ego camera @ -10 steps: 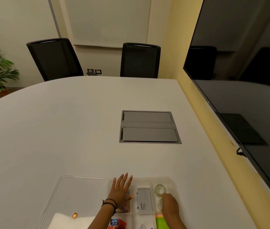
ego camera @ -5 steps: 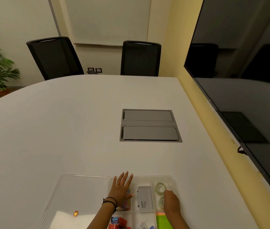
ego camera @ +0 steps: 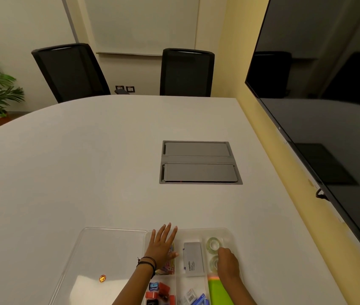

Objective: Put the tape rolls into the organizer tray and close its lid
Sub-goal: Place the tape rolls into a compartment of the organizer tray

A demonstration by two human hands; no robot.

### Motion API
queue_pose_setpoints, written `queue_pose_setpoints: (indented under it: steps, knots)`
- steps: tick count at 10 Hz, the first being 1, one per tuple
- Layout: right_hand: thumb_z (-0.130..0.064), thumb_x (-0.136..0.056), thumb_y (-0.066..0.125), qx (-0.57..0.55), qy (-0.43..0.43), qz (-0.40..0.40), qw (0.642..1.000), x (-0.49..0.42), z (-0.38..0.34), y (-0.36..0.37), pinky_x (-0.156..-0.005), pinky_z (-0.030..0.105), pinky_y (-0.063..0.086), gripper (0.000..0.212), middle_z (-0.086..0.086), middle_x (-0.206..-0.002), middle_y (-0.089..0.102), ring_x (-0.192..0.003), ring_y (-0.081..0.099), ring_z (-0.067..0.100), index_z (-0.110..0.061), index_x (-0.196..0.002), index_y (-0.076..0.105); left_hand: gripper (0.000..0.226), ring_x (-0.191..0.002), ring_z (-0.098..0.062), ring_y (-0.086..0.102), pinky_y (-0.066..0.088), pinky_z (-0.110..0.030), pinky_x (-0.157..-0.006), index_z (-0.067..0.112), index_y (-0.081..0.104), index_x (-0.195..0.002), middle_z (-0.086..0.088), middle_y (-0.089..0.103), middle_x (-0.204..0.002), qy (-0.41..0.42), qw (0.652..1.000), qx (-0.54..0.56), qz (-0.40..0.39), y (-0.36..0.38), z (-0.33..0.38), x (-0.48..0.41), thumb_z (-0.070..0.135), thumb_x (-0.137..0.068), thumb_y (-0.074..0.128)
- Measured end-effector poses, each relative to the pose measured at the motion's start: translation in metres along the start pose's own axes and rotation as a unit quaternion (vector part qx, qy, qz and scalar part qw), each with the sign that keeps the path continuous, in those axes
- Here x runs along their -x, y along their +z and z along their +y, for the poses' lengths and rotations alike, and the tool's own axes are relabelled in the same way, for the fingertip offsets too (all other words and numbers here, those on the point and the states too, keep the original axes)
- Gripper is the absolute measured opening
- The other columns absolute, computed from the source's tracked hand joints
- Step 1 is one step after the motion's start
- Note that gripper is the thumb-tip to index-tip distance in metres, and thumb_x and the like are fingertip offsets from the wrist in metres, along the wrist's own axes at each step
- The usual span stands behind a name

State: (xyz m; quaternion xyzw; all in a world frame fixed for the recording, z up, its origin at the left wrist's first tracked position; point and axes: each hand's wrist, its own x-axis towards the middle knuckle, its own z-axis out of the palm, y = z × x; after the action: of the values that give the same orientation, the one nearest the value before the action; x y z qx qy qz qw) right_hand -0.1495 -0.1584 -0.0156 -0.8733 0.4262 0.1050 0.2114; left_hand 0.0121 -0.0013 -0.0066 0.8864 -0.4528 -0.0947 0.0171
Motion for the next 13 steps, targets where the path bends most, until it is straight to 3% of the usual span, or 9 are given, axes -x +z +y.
queue_pose_setpoints:
  steps: [1,2,3,4,5,6,7,9,13]
  knots:
    - [-0.002,-0.090,0.042,-0.006,0.001,-0.007,1.000,0.002,-0.001,-0.001,-0.054,0.024,0.024,0.047,-0.013,-0.062,0.023,-0.065,0.039,0.012,-0.024,-0.056,0.017,0.152,-0.133,-0.021,0.027,-0.009,-0.040,-0.115,0.007,-0.017,-0.144,-0.003,0.024,-0.146,0.011,1.000,0.028,0.003,-0.001,-0.001,0.003,0.083,-0.041,0.066]
    - [-0.003,-0.090,0.043,-0.017,0.009,-0.011,1.000,0.003,0.002,-0.002,-0.062,0.026,0.031,0.047,-0.009,-0.066,0.033,-0.079,0.051,0.019,-0.025,-0.057,0.018,0.153,-0.124,-0.023,0.040,-0.017,-0.043,-0.112,0.008,-0.014,-0.145,0.000,0.058,-0.129,-0.004,0.999,0.046,0.009,0.001,-0.003,0.002,0.083,-0.039,0.066]
    - [-0.007,-0.092,0.043,0.005,0.002,-0.027,1.000,0.005,-0.001,-0.007,-0.078,0.031,0.046,0.025,0.007,-0.105,0.061,-0.102,0.060,0.023,-0.023,-0.074,0.039,0.153,-0.103,-0.010,0.064,0.018,-0.036,-0.115,0.007,-0.013,-0.145,0.008,0.073,-0.106,-0.013,0.998,0.058,0.026,0.001,-0.002,-0.001,0.084,-0.038,0.065]
    - [-0.014,-0.094,0.044,0.026,0.009,-0.045,0.999,0.003,-0.004,-0.008,-0.084,0.026,0.048,0.020,0.009,-0.121,0.060,-0.108,0.060,0.022,-0.014,-0.110,0.056,0.152,-0.094,-0.009,0.070,0.056,-0.030,-0.077,0.006,-0.013,-0.145,0.009,0.073,-0.105,-0.025,0.996,0.071,0.039,0.000,0.000,-0.002,0.086,-0.039,0.063]
    - [-0.016,-0.092,0.049,0.019,0.020,-0.061,0.998,0.001,-0.006,-0.007,-0.081,0.026,0.050,0.024,0.011,-0.119,0.062,-0.107,0.062,0.023,-0.006,-0.112,0.057,0.138,-0.114,-0.019,0.061,0.051,-0.039,-0.090,0.010,-0.023,-0.142,-0.005,0.062,-0.127,-0.023,0.999,0.031,-0.034,0.004,0.001,-0.002,0.077,-0.058,0.063]
    - [-0.019,-0.089,0.054,0.012,0.026,-0.076,0.997,0.000,-0.009,-0.007,-0.075,0.025,0.048,0.027,0.012,-0.118,0.063,-0.106,0.063,0.024,-0.004,-0.111,0.058,0.088,-0.145,-0.030,0.003,0.004,-0.051,-0.117,0.021,-0.017,-0.145,-0.014,-0.001,-0.158,0.011,0.990,0.046,-0.133,0.011,-0.003,-0.003,0.054,-0.091,0.044]
    - [-0.026,-0.086,0.061,0.007,0.026,-0.092,0.995,0.000,-0.013,-0.008,-0.074,0.025,0.049,0.033,0.013,-0.118,0.062,-0.105,0.063,0.025,-0.004,-0.111,0.057,0.078,-0.145,-0.028,-0.010,-0.006,-0.050,-0.116,0.023,-0.013,-0.146,-0.010,-0.014,-0.157,0.013,0.990,0.029,-0.139,0.016,-0.003,-0.007,0.052,-0.094,0.038]
    - [-0.024,-0.083,0.068,0.015,0.029,-0.083,0.996,-0.001,-0.018,-0.002,-0.070,0.024,0.048,0.031,0.013,-0.113,0.065,-0.100,0.066,0.024,-0.003,-0.105,0.061,0.077,-0.145,-0.028,-0.009,-0.006,-0.050,-0.116,0.021,-0.009,-0.146,-0.011,-0.012,-0.157,0.014,0.992,0.037,-0.117,0.022,-0.005,-0.008,0.051,-0.094,0.040]
    - [-0.006,-0.087,0.062,0.042,0.071,-0.049,0.995,-0.009,-0.020,0.006,-0.087,0.024,0.053,0.026,0.013,-0.120,0.059,-0.105,0.063,0.021,-0.005,-0.113,0.058,0.078,-0.145,-0.029,-0.009,-0.005,-0.050,-0.116,0.021,-0.008,-0.146,-0.011,-0.011,-0.158,0.012,0.992,0.044,-0.121,0.024,-0.005,-0.009,0.051,-0.093,0.040]
